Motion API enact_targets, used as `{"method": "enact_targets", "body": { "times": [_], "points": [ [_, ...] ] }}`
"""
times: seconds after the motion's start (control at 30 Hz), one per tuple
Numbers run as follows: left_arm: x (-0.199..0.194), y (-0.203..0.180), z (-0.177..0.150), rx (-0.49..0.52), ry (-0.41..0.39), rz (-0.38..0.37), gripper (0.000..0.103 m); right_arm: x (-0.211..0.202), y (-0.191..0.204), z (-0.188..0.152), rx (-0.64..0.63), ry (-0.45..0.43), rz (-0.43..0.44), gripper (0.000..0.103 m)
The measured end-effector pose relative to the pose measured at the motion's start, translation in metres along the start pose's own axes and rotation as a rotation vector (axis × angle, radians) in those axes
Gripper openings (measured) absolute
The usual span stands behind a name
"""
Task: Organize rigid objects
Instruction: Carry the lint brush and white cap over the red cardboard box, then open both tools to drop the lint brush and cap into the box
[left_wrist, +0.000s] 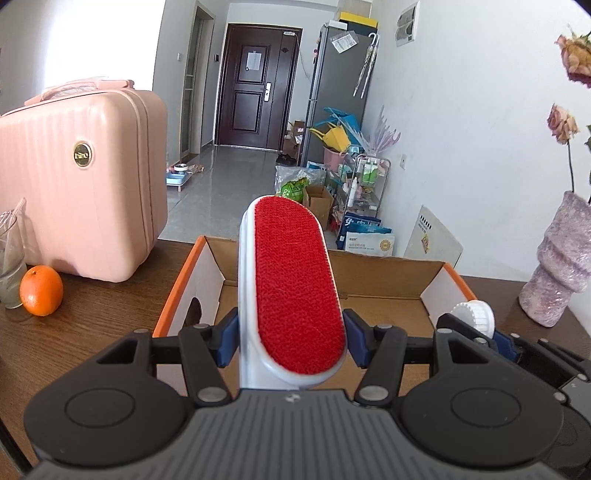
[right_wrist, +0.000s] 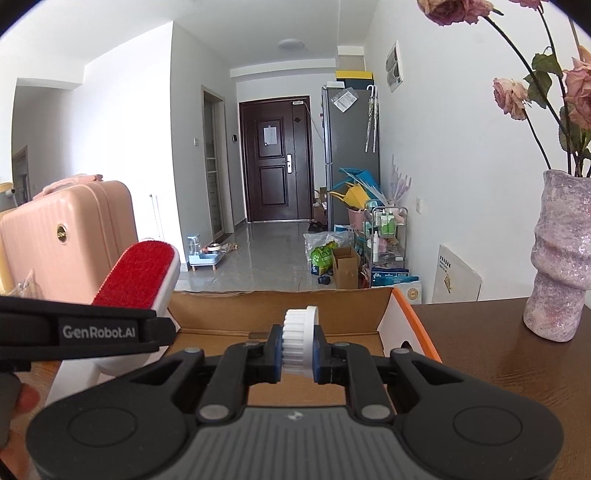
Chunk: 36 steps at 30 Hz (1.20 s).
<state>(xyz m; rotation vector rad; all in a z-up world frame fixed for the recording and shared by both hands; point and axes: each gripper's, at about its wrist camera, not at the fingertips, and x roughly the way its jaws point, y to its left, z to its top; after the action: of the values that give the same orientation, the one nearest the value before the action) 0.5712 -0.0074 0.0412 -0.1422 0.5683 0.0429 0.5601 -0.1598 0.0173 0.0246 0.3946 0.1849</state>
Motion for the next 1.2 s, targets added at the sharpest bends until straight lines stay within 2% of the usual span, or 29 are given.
{"method": "enact_targets", "body": {
  "times": [0.3,0.63,0.67,0.7,0.73,0.77,0.8,0.83,0.9,1.2],
  "points": [
    [0.032,0.001,0.000,0.019,0.061,0.009,0.059,0.024,0.000,0.007,-0.008,0.054,-0.003,0.014],
    [0.037,0.002,-0.001,0.044,0.094,0.016,0.061,0.032,-0.001,0.009,-0.018,0.089,-0.011,0.017],
    [0.035,0.003,-0.001,0.047,0.094,0.023,0.070,0.032,-0.001,0.008,-0.020,0.099,-0.019,0.021],
    [0.033,0.002,0.002,0.051,0.089,0.030,0.081,0.033,-0.001,0.010,-0.020,0.108,-0.024,0.037],
    [0.028,0.003,0.003,0.050,0.066,0.045,0.083,0.032,-0.002,0.010,-0.018,0.112,-0.037,0.054],
    [0.022,0.004,0.005,0.050,0.043,0.067,0.099,0.031,-0.004,0.009,-0.018,0.113,-0.051,0.064],
    [0.017,0.007,0.006,0.044,0.025,0.074,0.103,0.030,-0.005,0.009,-0.017,0.109,-0.057,0.086],
    [0.013,0.010,0.007,0.033,0.013,0.074,0.103,0.029,-0.006,0.010,-0.015,0.101,-0.061,0.100],
    [0.008,0.016,0.009,0.015,0.017,0.066,0.103,0.025,-0.006,0.010,-0.011,0.087,-0.067,0.103],
    [0.002,0.021,0.009,0.020,0.007,0.081,0.103,0.021,-0.003,0.008,-0.022,0.086,-0.058,0.103]
  ]
}}
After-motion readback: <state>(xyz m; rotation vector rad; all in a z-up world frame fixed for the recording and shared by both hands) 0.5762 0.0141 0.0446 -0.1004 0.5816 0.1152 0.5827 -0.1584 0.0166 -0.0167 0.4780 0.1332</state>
